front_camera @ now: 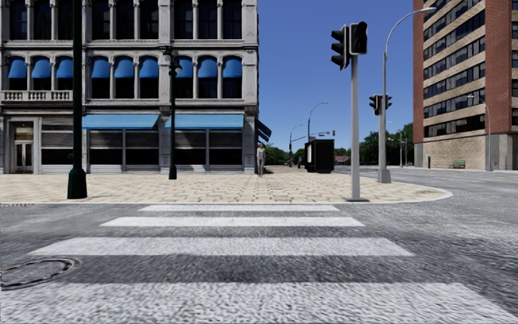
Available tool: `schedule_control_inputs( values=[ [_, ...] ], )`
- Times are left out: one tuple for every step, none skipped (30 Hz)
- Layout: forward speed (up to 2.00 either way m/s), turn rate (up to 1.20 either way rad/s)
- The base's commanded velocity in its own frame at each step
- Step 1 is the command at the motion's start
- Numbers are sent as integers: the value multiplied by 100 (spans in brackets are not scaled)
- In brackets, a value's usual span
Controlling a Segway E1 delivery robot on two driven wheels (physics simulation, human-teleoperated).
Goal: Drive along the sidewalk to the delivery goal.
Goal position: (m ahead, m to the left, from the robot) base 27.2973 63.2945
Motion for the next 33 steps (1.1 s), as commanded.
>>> schedule_control_inputs(
  values=[
    [200, 0],
    [200, 0],
    [200, 0],
    [200, 0],
    [200, 0],
    [200, 0],
    [200, 4],
    [200, 12],
    [200, 12],
    [200, 20],
    [200, 25],
    [200, 32],
    [200, 37],
    [200, 38],
    [200, 39],
    [200, 39],
    [200, 39],
    [200, 42],
    [200, 45],
    [200, 47],
    [200, 47],
    [200, 47],
    [200, 47],
    [200, 47],
    [200, 47],
    [200, 47],
    [200, 47],
    [200, 42],
    [200, 22],
    [200, 12],
    [200, 9],
    [200, 9],
    [200, 7]
  ],
)
